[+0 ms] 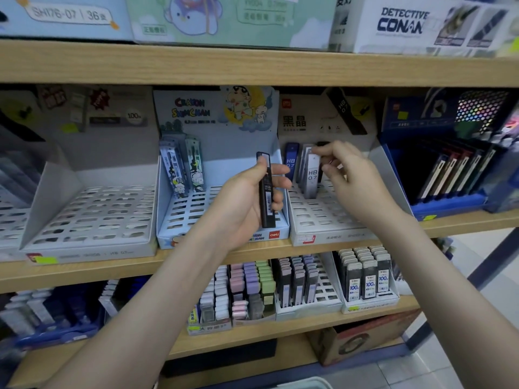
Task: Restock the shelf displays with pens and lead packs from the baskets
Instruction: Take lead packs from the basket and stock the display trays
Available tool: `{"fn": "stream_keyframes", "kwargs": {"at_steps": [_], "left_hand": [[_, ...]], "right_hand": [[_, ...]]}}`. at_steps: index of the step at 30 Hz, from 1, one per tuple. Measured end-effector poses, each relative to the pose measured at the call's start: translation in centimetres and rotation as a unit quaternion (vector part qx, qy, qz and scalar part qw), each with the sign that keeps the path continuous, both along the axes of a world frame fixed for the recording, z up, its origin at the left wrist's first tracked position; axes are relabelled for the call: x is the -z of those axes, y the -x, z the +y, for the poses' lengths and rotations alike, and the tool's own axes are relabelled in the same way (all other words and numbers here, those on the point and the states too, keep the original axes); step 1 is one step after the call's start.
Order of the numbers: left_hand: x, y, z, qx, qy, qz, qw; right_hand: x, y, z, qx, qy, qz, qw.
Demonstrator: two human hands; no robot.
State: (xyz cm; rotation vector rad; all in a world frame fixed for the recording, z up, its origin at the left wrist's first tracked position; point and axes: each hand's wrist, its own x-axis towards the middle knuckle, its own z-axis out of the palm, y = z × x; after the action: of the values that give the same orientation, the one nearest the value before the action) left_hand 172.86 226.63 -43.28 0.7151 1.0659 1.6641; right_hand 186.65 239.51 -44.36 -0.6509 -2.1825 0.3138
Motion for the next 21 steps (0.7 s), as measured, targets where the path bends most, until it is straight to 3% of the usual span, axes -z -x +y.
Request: {"fn": "stream_keyframes", "kwargs": {"at_steps": [21], "left_hand": [[-0.65,-0.98,-0.03,-0.054,0.009,0.029,0.998]], "right_hand": [[-0.09,-0.52,-0.44,0.022,-0.02,-0.039,0.999]]}}
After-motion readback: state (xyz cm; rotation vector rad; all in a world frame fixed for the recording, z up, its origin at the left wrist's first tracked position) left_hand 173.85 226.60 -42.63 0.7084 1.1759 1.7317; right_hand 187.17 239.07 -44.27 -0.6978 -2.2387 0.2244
